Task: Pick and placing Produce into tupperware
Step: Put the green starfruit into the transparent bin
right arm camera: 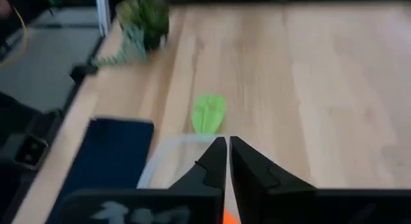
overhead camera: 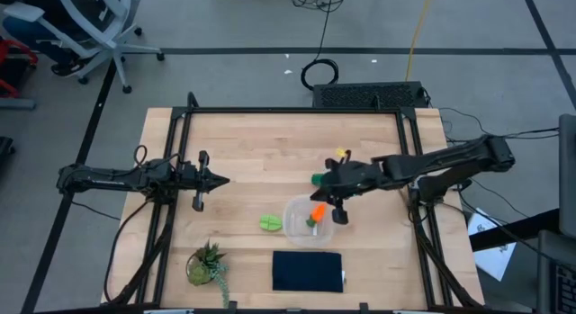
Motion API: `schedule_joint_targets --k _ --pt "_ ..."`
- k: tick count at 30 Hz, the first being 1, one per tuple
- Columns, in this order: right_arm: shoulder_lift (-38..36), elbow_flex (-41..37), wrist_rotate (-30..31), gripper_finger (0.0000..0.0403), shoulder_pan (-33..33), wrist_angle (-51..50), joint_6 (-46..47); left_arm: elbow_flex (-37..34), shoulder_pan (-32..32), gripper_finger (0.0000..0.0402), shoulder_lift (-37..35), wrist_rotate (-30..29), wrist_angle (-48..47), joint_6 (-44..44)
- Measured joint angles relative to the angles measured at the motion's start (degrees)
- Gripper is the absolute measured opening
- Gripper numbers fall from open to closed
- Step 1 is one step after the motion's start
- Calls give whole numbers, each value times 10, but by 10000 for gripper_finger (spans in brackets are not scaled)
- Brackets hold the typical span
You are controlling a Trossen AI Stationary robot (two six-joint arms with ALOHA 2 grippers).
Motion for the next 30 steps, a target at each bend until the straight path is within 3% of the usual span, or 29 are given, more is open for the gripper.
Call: schedule_joint_targets --k 10,15,21,30 --pt "-148 -10 56 1 0 19 -26 0 0 1 0 0 -1 0" --pt "-238 -78 61 1 -4 72 -16 0 0 1 0 0 -3 0" --pt "-339 -172 116 0 -5 84 -12 0 0 1 0 0 -4 0" --pt "-459 -308 119 0 -5 130 -8 0 0 1 0 -8 -4 1"
